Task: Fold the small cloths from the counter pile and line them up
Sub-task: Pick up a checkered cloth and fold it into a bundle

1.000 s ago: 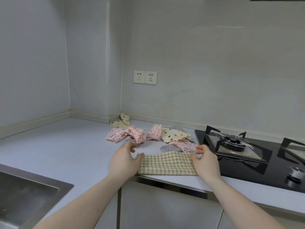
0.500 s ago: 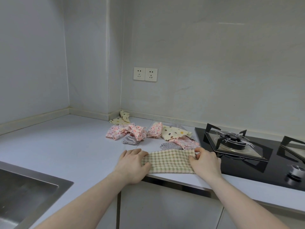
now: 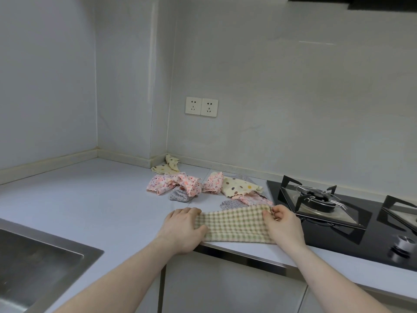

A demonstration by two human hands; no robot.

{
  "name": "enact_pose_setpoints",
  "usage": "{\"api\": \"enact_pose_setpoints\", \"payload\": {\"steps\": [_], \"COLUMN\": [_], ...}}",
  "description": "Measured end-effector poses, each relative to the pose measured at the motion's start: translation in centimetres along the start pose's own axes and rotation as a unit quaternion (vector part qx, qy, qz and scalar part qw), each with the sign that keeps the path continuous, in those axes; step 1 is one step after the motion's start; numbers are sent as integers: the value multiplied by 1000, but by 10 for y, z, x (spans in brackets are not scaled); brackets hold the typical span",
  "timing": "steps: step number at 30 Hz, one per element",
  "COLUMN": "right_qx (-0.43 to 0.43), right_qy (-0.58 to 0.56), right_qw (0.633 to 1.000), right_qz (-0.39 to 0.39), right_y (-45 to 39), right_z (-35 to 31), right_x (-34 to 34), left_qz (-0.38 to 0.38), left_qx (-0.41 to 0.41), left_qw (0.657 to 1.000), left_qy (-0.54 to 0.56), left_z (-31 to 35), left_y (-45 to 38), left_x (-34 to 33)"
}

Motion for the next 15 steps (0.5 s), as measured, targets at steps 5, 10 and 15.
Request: {"api": "enact_pose_setpoints", "payload": {"steps": [5,10,15], "right_qx": [-25,-38,-50], "right_qy": [-57,-59,-59], "right_qw": [998,998,996], "right_qz": [4,-8,-50], "right_y": [-4,-15,-20], "right_z": [-11,-43,-83], "right_x": [8,15,3], "left_qz": [23,30,44], "left_qx": [57,81,82], "left_qw": [987,974,962], "left_qy": [146,208,258], "left_z": [-16,-20,-21], "left_y": [-2,-2,1], "left_x": [10,13,18]}}
Point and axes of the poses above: each hand's wrist, its own y-axis away from the middle knuckle, its own x-axis out of the back of the hand, z = x × y, the point moved 9 cm from there along -y, towards the middle knuckle, and after that the axes turned 3 degrees about -y, right-handed, at the moved point
